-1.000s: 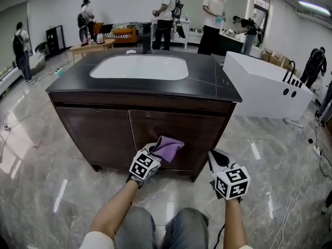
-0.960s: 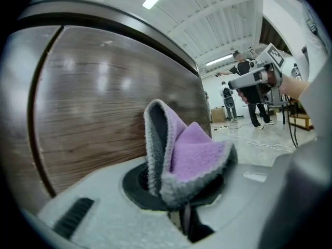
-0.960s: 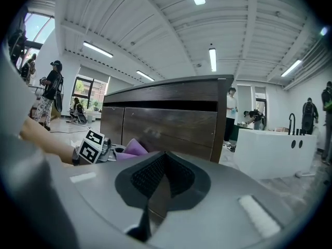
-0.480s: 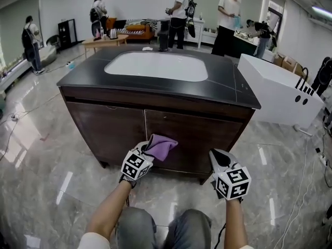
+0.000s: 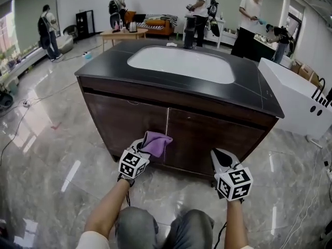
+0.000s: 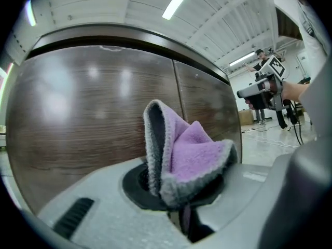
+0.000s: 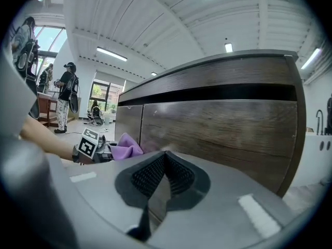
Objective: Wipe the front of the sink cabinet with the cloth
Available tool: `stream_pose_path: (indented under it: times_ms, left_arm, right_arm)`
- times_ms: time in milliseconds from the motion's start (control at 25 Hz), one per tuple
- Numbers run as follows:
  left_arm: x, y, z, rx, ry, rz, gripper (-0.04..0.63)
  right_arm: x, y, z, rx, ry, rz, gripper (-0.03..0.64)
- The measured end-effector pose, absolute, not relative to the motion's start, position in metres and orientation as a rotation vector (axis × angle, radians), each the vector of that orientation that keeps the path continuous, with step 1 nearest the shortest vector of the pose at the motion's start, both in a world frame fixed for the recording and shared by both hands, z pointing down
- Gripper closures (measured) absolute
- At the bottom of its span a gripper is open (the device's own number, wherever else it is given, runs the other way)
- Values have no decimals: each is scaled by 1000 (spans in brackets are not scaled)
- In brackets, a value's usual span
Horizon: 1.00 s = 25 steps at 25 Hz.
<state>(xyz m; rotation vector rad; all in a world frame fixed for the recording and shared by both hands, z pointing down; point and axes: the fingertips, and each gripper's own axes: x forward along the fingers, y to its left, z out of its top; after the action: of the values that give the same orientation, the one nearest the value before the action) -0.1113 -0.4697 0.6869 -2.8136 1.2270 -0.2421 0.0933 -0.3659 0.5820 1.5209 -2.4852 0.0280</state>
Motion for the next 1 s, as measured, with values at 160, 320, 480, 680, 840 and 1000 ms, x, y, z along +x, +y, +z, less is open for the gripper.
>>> stream_pose_path:
  times_ms: [160, 320, 480, 680, 840, 1000]
  left_arm:
    - [-158, -481, 691, -2778, 1341, -247, 543]
    - [-208, -494, 693, -2724, 1442, -260, 543]
    - [-250, -506, 690, -2679, 1523, -246, 543]
    - [-300, -517, 690, -2678, 1641, -147, 543]
    - [-338, -526, 693, -2643, 1729, -124, 543]
    - [-380, -535, 695, -2577, 1895, -64, 543]
  right_arm:
    - [76, -375, 585, 1492, -2502, 32, 611]
    - [57, -387, 588, 1459, -2521, 32, 611]
    - [40, -395, 586, 1432, -2538, 23, 611]
    - [24, -403, 584, 1414, -2550, 8, 611]
    - [16, -410, 589, 1405, -2544, 18, 610]
    - [10, -415, 593, 1405, -2547, 31, 611]
